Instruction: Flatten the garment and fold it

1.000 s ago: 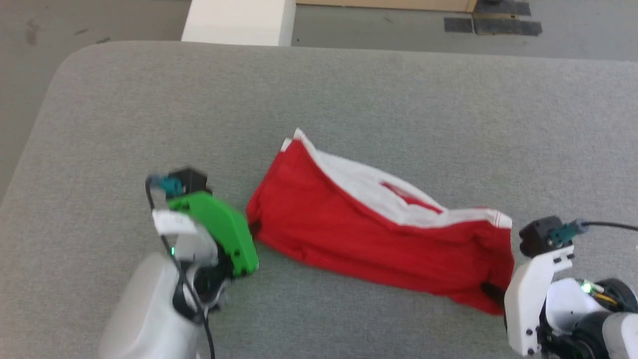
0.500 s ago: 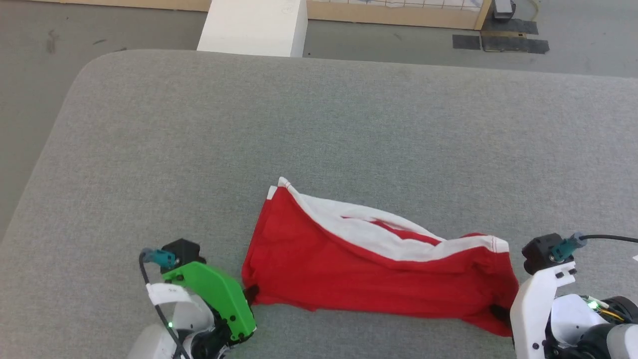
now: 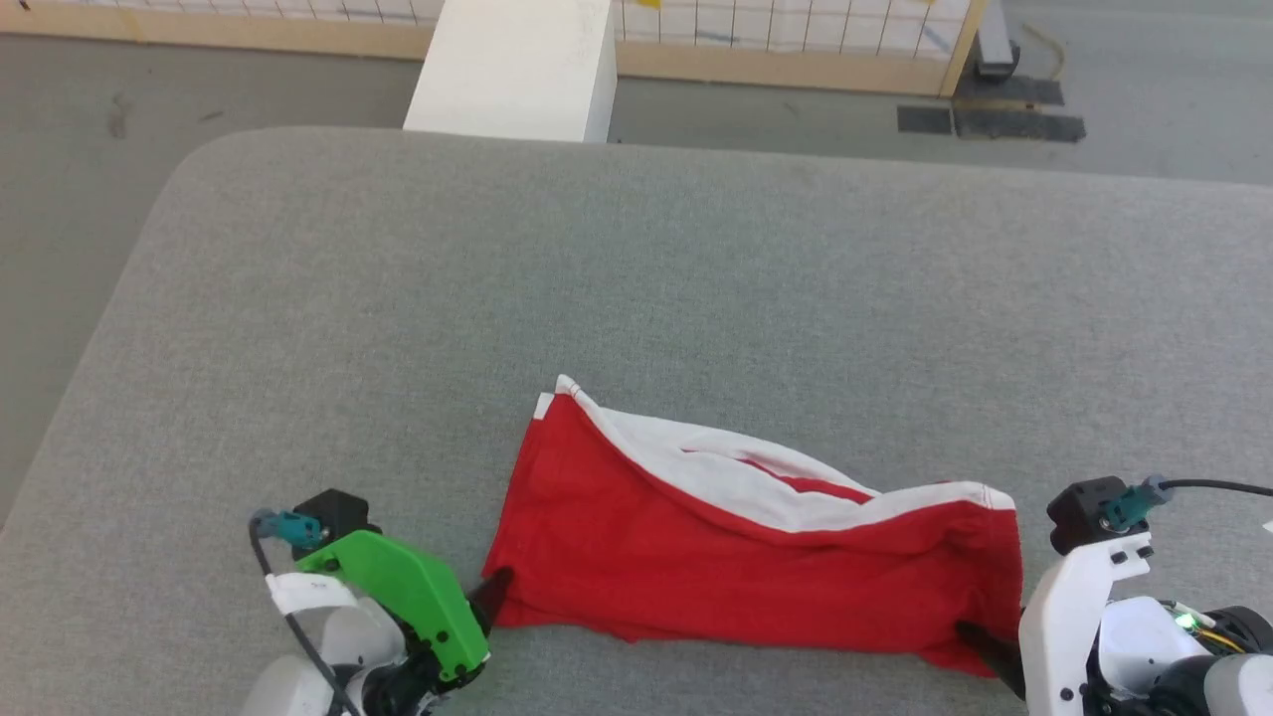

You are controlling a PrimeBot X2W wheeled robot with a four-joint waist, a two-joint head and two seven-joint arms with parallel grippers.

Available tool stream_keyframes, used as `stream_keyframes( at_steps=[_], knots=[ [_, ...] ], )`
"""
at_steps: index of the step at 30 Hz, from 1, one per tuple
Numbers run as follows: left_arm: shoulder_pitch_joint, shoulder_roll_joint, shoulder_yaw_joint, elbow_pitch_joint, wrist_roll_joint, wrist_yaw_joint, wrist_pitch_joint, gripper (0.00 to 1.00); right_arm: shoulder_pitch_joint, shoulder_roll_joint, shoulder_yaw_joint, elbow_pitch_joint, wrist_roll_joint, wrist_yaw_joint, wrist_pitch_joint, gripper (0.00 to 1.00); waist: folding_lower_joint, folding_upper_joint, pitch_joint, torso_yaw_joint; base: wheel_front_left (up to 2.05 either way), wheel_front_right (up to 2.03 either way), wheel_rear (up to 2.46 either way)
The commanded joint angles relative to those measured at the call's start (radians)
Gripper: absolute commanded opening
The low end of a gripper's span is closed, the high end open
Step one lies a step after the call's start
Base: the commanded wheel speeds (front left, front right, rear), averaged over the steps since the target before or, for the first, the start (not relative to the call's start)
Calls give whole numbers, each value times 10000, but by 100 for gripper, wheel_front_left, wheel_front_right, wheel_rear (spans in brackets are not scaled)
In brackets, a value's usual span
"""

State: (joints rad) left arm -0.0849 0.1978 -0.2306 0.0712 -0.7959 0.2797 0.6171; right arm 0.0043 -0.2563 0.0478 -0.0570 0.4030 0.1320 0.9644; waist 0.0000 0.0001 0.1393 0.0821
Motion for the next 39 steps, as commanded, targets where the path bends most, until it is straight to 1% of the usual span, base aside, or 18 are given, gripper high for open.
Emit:
stream_keyframes(
  at_steps=[1, 5, 7, 8, 11, 13, 15, 17, 18, 20, 23, 27, 32, 36, 39],
  knots=[
    [214, 142, 73, -128, -61, 24, -63, 100, 189, 62, -26, -89, 4, -13, -126, 100, 0, -1, -181, -45, 0, 0, 0],
    [301, 310, 298, -637, -22, 93, -241, 100, 463, 110, -128, -530, 17, -13, -305, 100, 0, -1, -467, -95, 0, 0, 0],
    [265, 480, 427, -950, 188, 44, -593, 100, 638, 153, -281, -867, -58, -13, -409, 100, 0, -1, -583, -103, 0, 0, 0],
    [222, 576, 535, -1133, 373, -13, -962, 100, 736, 203, -378, -1094, -158, -13, -469, 100, 0, -1, -626, -119, 0, 0, 0],
    [72, 807, 693, -1487, 1015, -373, -2264, 100, 922, 332, -666, -1625, -664, -13, -709, 100, 0, -1, -658, -168, 0, 0, 0],
    [-26, 938, 768, -1587, 1537, -678, -3395, 100, 936, 577, -825, -1883, -1038, -13, -922, 100, 0, -1, -625, -235, 0, 0, 0],
    [-97, 1034, 764, -1572, 1967, -1078, -4508, 100, 846, 913, -942, -1992, -1366, -13, -1207, 100, 0, -1, -542, -295, 0, 0, 0],
    [-118, 1108, 737, -1402, 2381, -1409, -5581, 100, 713, 1136, -917, -1927, -1654, -13, -1405, 100, 0, -1, -421, -355, 0, 0, 0],
    [-171, 1115, 755, -1323, 2603, -1574, -6284, 100, 613, 1215, -875, -1833, -1808, -13, -1487, 100, 0, -1, -322, -379, 0, 0, 0],
    [-229, 1166, 707, -1095, 3064, -1775, -7364, 100, 411, 1317, -833, -1545, -2136, -13, -1572, 100, 0, -1, -171, -405, 0, 0, 0],
    [-357, 1119, 549, -821, 3504, -2084, -8390, 100, 98, 1468, -806, -1068, -2474, -13, -1622, 100, 0, -1, 96, -364, 0, 0, 0],
    [-611, 877, 644, -747, 4140, -2388, -8769, 100, -312, 1595, -585, -396, -2629, -13, -1620, 100, 0, -1, 405, -251, 0, 0, 0],
    [-605, 138, 1319, -1383, 4913, -2800, -8785, 100, -604, 1652, -244, 237, -2634, -13, -1440, 100, 0, -1, 719, -118, 0, 0, 0],
    [-495, -438, 1894, -1507, 5194, -3111, -8787, 100, -750, 1576, 62, 690, -2681, -13, -1370, 100, 0, -1, 884, -52, 0, 0, 0],
    [-414, -739, 2223, -1572, 5416, -3331, -8787, 100, -797, 1490, 229, 1024, -2660, -13, -1288, 100, 0, -1, 983, -16, 0, 0, 0]
  ],
)
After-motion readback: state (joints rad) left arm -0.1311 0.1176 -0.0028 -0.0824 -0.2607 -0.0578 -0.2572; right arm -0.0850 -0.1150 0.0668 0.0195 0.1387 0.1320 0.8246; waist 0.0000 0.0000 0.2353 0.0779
